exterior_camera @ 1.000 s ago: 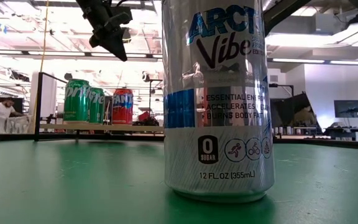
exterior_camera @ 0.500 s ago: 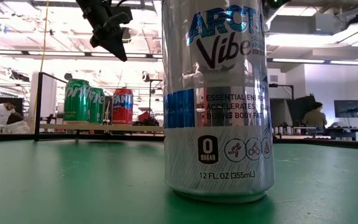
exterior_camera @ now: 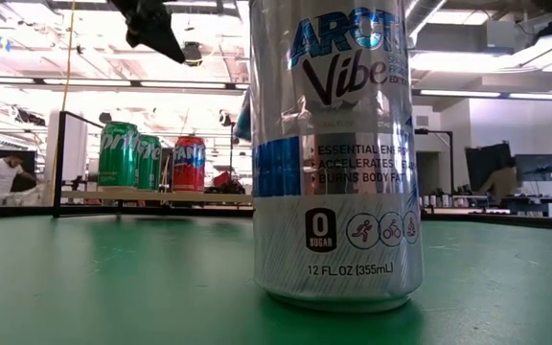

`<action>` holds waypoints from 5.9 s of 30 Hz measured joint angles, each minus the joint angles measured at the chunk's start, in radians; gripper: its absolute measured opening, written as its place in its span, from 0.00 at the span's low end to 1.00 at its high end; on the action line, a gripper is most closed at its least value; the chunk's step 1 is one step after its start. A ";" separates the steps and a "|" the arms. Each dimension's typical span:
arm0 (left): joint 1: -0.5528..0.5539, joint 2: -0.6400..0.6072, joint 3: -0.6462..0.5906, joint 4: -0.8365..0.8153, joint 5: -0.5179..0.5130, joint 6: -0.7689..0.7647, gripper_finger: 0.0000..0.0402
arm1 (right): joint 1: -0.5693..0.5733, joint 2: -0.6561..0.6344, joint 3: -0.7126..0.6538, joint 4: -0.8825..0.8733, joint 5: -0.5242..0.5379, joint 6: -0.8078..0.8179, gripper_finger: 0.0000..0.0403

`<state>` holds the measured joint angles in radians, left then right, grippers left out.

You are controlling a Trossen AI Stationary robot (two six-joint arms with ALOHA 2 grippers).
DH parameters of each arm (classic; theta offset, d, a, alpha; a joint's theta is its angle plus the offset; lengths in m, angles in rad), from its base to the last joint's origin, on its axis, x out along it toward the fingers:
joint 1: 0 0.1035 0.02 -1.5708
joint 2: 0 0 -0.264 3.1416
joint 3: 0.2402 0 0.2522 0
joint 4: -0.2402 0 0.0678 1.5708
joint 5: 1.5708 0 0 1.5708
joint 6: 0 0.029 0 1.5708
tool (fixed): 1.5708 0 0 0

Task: Place canned beverage on shelf
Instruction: Put the top blue soda can on the shelf

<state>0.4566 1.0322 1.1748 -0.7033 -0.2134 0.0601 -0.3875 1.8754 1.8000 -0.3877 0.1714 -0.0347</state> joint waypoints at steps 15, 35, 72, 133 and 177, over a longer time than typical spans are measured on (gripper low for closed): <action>0.038 -0.018 0.000 -0.048 0.034 0.011 0.00 | -0.005 0.390 0.533 -0.501 -0.199 0.008 0.66; 0.038 -0.018 0.000 -0.048 0.033 -0.016 0.00 | -0.026 0.429 0.538 -0.555 -0.232 0.019 0.73; 0.042 0.035 0.000 0.008 0.033 0.008 0.00 | -0.041 0.235 0.554 -0.487 -0.225 0.015 0.86; -0.014 0.171 0.000 0.155 0.110 0.001 0.00 | 0.068 -0.441 -0.498 0.255 -0.160 0.317 0.80; 0.052 0.524 0.000 0.465 0.093 0.119 0.00 | -0.015 -0.460 -0.498 0.067 -0.070 0.393 0.80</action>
<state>0.5084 1.5558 1.1751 -0.2386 -0.1204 0.1787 -0.4021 1.4155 1.3022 -0.3206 0.1017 0.3584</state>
